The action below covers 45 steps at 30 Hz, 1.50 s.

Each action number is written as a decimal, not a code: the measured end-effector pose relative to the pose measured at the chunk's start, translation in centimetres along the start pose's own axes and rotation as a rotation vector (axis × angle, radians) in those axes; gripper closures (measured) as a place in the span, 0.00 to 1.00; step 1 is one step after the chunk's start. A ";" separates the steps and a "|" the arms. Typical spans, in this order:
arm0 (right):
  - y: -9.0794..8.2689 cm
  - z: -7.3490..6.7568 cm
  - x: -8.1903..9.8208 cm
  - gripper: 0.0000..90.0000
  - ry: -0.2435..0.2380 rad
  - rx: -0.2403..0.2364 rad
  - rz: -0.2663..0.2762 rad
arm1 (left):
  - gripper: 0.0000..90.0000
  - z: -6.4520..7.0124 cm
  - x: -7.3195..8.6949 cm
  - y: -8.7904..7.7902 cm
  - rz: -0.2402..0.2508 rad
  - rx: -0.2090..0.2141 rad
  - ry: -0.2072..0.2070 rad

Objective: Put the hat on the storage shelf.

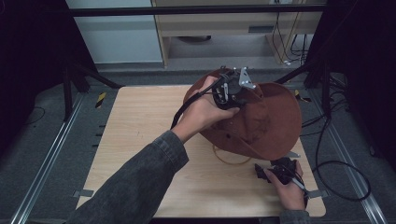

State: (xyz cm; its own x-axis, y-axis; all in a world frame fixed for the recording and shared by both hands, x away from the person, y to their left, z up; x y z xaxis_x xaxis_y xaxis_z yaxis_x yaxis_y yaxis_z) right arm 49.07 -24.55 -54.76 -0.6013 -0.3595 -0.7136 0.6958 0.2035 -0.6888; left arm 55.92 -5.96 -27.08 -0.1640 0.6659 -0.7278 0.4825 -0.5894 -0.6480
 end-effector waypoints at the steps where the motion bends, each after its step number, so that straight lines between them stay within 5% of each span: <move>1: 0.0 0.0 0.0 0.01 0.000 0.000 0.000 | 0.70 0.0 0.0 0.0 0.003 0.000 -0.001; 21: 0.0 0.0 0.0 0.01 0.003 -0.001 0.002 | 0.33 0.7 -0.1 -0.8 -0.010 0.011 -0.038; 45: 0.0 0.0 0.0 0.01 0.005 0.001 -0.002 | 0.18 -0.5 0.1 -4.3 0.018 0.003 -0.094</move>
State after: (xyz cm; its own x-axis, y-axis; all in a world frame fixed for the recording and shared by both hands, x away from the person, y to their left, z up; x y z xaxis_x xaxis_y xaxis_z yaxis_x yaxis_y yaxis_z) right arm 49.04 -24.52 -54.75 -0.6045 -0.3548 -0.7132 0.6954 0.2017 -0.6897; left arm 54.28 -3.12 -24.27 -0.2360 0.6094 -0.7569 0.4835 -0.6020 -0.6355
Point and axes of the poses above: each handheld gripper's, and its own axes: y roughly forward along the jaws, x roughly out of its underside, z roughly to its right, the point moved 5 cm from there along y, roughly forward along the jaws, and after that the axes turned 10 degrees about -y, right-handed, at the moved point
